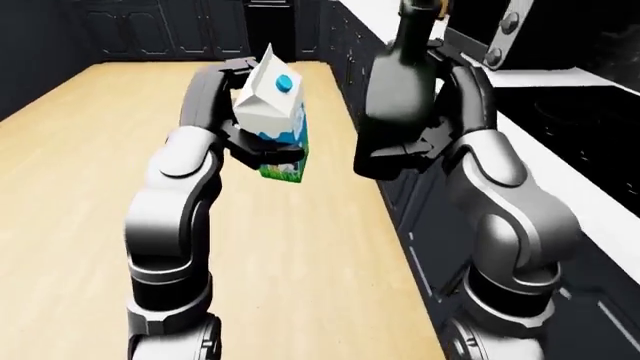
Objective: Move the drinks to the dining counter.
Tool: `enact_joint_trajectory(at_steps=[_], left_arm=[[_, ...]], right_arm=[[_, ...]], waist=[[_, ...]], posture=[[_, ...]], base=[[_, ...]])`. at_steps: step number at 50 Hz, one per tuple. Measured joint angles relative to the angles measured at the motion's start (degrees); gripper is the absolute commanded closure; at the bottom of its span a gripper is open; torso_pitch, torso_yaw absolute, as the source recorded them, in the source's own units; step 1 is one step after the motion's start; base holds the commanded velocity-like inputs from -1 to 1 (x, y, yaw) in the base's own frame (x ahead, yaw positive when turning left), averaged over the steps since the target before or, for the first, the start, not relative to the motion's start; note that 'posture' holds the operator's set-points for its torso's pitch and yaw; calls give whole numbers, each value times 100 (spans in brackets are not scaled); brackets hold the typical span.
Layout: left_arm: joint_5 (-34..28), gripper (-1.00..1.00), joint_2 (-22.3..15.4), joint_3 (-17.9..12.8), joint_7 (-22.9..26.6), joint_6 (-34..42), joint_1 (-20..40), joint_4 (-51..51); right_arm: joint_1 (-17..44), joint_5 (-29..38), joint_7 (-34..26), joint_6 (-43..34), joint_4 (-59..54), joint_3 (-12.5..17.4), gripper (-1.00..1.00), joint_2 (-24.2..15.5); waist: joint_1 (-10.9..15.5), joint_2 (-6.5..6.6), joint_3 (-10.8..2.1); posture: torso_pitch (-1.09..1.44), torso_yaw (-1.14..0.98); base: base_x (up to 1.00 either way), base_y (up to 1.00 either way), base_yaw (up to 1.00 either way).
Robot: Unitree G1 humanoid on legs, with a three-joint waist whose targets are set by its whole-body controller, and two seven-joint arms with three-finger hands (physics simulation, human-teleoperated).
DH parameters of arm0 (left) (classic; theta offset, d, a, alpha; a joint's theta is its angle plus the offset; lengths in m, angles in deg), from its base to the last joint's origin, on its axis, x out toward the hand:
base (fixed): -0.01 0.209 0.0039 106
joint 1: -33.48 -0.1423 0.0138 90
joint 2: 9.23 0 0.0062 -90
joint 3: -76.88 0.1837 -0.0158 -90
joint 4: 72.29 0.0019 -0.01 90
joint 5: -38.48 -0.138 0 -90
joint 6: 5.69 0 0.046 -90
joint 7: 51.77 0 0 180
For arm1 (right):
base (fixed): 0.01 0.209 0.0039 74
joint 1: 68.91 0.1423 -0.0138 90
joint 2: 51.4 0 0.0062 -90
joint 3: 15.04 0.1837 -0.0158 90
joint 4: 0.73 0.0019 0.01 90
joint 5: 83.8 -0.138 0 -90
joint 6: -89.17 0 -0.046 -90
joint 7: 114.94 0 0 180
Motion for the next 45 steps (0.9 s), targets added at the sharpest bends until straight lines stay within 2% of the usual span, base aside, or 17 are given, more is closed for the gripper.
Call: enact_joint_trajectory(at_steps=[5,7,9,10,12,18,21,22,23,24,32,35,36,38,39,41,45], left_arm=[[-129,100,-59,-223,-106,-24,73,-27],[-161,100,-67,-246,-134,-66,99,-69],[-179,100,-76,-273,-144,-86,-9,-41],[-196,100,-85,-298,-149,-38,-101,12],[-229,100,-80,-303,-162,96,-131,136],[-186,100,-87,-265,-128,-29,16,-86],[-199,100,-86,-280,-137,-137,96,-82],[-213,100,-64,-290,-148,-160,36,-96],[-222,100,-48,-294,-150,-145,-61,-78],[-221,100,-29,-264,-142,-90,-115,-5],[-127,100,3,-121,-65,-57,62,-112],[-98,100,9,-148,-69,-157,125,-178],[-100,100,1,-173,-83,-200,106,-183],[-119,100,-12,-217,-105,-203,-44,-39],[-144,100,-33,-243,-119,-125,-97,46],[-190,100,-48,-247,-147,23,-87,176],[-195,100,-133,-304,-129,60,17,2]], right_arm=[[100,-62,-53,107,69,-92,100,-7],[129,-87,-66,123,99,-100,100,-3],[43,-113,-77,134,57,-170,100,71],[3,-145,-97,77,-12,-248,100,95],[-41,-208,-140,-50,-86,-318,100,96],[83,-204,-115,26,127,-185,100,60],[156,-207,-104,136,176,-157,100,33],[132,-211,-113,161,148,-172,100,33],[68,-220,-126,137,112,-210,100,44],[4,-227,-136,81,90,-224,100,43],[29,-116,-74,-10,124,-51,100,-17],[69,-63,-60,118,182,-44,100,-29],[60,-53,-75,170,192,-76,100,-10],[-65,-98,-163,115,112,-190,100,16],[-83,-149,-226,1,45,-243,100,-1],[-98,-219,-325,-154,-16,-236,100,-77],[-28,-238,-455,-88,84,-55,100,-262]], waist=[[76,148,-101],[127,337,-115],[192,385,186],[228,471,227],[277,524,121],[279,330,57],[156,23,46],[66,19,121],[61,53,222],[19,106,219],[-470,537,-57],[-446,838,-186],[-374,956,-157],[-309,953,140],[-264,994,158],[-211,995,73],[-74,834,-27]], posture=[[0,0],[0,0],[0,0],[0,0],[0,0],[0,0],[0,0],[0,0],[0,0],[0,0],[0,0],[0,0],[0,0],[0,0],[0,0],[0,0],[0,0]], base=[[64,0,93],[64,0,93],[63,0,93],[64,0,92],[64,0,93],[64,0,93],[63,21,58],[77,48,0],[86,40,0],[88,38,0],[98,32,0],[100,21,0],[100,9,0],[100,2,0],[100,0,0],[100,0,0],[100,0,0]])
